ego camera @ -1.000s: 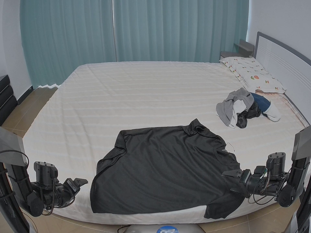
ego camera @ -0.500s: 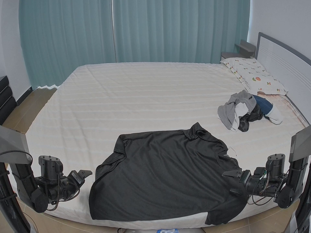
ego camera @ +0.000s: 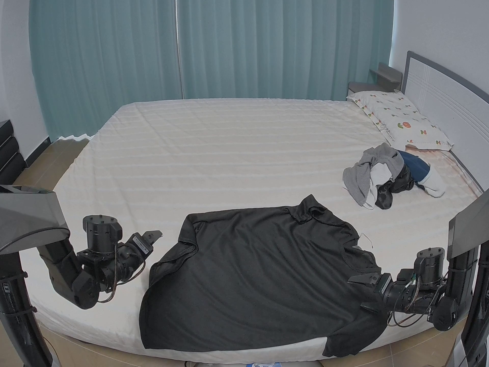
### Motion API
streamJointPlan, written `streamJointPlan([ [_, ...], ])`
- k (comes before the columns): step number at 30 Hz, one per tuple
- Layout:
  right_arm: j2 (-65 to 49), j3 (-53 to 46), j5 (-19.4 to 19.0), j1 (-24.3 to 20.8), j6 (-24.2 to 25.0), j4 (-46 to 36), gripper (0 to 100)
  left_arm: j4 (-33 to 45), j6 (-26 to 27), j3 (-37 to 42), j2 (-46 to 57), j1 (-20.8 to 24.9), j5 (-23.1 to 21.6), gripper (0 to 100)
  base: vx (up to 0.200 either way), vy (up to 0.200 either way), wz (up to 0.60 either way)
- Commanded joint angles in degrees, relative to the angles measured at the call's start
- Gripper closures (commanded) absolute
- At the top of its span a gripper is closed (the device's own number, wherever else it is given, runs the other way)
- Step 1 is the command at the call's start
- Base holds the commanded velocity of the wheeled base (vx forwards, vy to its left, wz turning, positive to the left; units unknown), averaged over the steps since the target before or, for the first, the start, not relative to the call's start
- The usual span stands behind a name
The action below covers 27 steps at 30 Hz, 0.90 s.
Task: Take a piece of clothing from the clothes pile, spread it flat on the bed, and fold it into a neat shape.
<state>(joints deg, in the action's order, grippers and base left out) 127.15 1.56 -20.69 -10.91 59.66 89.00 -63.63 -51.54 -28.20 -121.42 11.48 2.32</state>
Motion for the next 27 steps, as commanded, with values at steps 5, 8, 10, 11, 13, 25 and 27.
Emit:
streamJointPlan([
  [5, 1.1, 0.1, 0.1, -0.1, -0.1, 0.6, 0, 11.7, 1.7, -20.1, -9.6, 1.5, 0.1, 0, 0.000, 0.000, 0.00],
  [8, 1.3, 0.3, 0.3, 0.0, 0.0, 0.7, 0, 16.6, 5.1, -30.6, -15.4, 2.5, 0.5, 0, 0.000, 0.000, 0.00],
  [10, 1.3, 0.5, 0.6, 0.2, 0.0, 0.7, 0, 18.6, 5.1, -33.9, -16.7, 2.9, 0.4, 0, 0.000, 0.000, 0.00],
  [11, 1.3, 0.8, 1.5, 0.5, 0.0, 0.7, 0, 20.0, 5.1, -35.7, -17.5, 3.4, 0.4, 0, 0.000, 0.000, 0.00],
  [13, 1.4, 1.9, 3.5, 0.6, 0.4, 0.7, 0, 21.1, 5.2, -37.8, -19.2, 4.0, 0.7, 0, 0.000, 0.000, 0.00],
  [25, 3.5, 5.2, 7.7, -0.1, 2.8, 0.7, 0, 21.4, 5.2, -38.3, -20.8, 5.0, 1.9, 0, 0.000, 0.000, 0.00],
  [27, 4.0, 5.8, 9.1, -0.3, 3.5, 0.7, 0, 21.4, 5.1, -38.4, -21.0, 5.0, 1.9, 0, 0.000, 0.000, 0.00],
])
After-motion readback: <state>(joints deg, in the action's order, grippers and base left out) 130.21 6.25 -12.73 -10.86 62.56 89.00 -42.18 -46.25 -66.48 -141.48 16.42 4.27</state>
